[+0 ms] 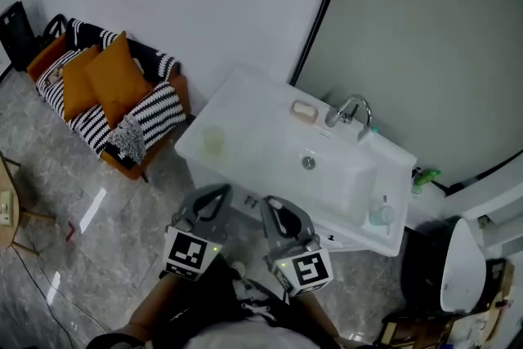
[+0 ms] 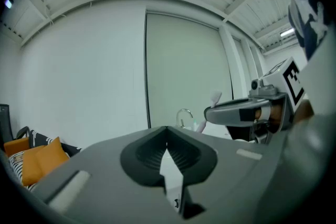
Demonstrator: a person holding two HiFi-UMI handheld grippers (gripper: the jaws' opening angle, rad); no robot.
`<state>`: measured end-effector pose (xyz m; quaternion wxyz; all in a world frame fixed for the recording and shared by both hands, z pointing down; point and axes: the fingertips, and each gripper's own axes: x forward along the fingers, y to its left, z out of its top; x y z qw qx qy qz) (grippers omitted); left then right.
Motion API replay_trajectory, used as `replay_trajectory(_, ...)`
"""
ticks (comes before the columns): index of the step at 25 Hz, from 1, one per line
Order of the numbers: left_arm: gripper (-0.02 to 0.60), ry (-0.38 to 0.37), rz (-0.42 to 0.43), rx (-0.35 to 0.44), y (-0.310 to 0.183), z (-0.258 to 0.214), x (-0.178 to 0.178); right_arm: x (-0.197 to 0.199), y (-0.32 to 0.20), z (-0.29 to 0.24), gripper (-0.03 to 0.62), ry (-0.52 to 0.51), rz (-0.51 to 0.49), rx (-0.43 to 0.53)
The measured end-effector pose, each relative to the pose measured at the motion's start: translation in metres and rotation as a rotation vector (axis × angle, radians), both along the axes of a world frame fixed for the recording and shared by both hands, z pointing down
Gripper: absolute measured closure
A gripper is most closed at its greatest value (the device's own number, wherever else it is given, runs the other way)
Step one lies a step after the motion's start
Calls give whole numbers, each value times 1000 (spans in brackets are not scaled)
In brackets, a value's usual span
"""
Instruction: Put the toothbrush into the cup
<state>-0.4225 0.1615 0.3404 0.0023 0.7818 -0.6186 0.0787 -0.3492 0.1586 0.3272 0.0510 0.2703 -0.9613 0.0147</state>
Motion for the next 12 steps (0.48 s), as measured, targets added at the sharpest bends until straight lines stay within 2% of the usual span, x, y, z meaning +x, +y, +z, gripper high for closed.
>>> replay_trajectory(4, 581, 6, -71, 22, 7, -1, -10, 6, -6, 0, 571, 9, -33, 19)
replay_trajectory(12, 581, 11, -137, 29, 1, 3, -32, -5, -24, -8, 571, 5, -82, 54)
